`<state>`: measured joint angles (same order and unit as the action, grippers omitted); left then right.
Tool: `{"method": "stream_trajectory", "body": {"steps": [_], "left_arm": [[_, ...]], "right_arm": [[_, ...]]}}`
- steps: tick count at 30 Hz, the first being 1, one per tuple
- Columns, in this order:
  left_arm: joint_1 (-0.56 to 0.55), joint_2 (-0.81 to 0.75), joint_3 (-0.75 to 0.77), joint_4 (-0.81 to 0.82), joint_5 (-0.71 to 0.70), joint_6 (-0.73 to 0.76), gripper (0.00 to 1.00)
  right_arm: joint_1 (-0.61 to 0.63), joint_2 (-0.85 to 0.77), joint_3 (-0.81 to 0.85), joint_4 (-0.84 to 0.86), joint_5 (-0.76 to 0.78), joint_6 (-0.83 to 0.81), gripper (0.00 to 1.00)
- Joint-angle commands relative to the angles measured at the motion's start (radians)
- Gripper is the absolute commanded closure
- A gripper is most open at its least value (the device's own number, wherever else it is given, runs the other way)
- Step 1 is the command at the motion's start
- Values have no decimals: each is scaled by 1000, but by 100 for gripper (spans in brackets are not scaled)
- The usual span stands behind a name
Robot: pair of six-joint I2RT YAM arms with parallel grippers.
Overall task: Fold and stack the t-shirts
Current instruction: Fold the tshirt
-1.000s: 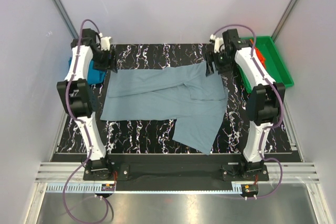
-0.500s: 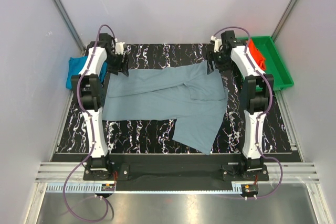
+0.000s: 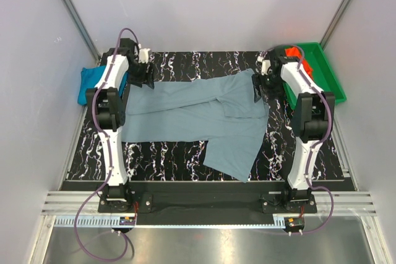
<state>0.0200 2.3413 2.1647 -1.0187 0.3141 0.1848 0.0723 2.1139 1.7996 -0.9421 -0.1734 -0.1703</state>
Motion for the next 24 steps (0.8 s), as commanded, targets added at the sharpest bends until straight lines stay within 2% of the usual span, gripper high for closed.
{"method": "stream_trajectory", "body": {"steps": [1, 11, 24], "left_arm": [[-35, -59, 14, 19, 36, -13, 31], [-110, -42, -9, 20, 65, -28, 32], [-124, -27, -20, 19, 57, -24, 34]], "right_arm": [[1, -121, -69, -14, -5, -15, 24], [1, -149, -227, -24, -38, -31, 28], [-9, -59, -195, 9, -37, -47, 39]]}}
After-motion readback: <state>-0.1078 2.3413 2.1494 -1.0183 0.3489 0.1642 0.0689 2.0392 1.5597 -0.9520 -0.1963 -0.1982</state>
